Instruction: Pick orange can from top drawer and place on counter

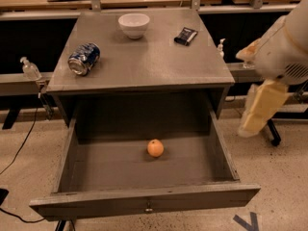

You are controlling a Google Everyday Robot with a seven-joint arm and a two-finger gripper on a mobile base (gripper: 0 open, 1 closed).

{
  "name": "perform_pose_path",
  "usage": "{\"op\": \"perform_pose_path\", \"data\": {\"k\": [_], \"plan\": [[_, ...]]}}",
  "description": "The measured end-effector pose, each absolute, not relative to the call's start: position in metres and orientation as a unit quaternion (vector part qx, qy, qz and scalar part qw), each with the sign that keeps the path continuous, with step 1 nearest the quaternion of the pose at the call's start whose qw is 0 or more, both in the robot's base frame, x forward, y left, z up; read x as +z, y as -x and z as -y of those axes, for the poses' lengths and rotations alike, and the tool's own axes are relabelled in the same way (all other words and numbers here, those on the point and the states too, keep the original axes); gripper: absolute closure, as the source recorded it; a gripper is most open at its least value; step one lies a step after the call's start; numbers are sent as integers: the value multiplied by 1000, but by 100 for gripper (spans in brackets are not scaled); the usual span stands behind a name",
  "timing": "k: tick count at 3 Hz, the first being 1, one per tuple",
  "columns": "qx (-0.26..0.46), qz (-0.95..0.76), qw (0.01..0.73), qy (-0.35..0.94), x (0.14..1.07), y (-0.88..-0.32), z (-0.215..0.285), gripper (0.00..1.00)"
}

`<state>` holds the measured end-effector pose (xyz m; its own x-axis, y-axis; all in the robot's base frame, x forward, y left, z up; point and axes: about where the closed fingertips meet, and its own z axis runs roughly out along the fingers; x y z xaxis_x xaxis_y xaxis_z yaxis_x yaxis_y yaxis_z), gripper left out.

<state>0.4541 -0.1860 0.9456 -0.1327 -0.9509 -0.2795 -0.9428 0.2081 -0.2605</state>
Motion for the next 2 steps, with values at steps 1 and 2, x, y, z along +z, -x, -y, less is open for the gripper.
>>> {"op": "perform_pose_path", "data": {"k": [1,2], "plan": [[-1,-741,218,635,893,-490,149,0],[-17,-736,255,627,902,-508,144,0]]}}
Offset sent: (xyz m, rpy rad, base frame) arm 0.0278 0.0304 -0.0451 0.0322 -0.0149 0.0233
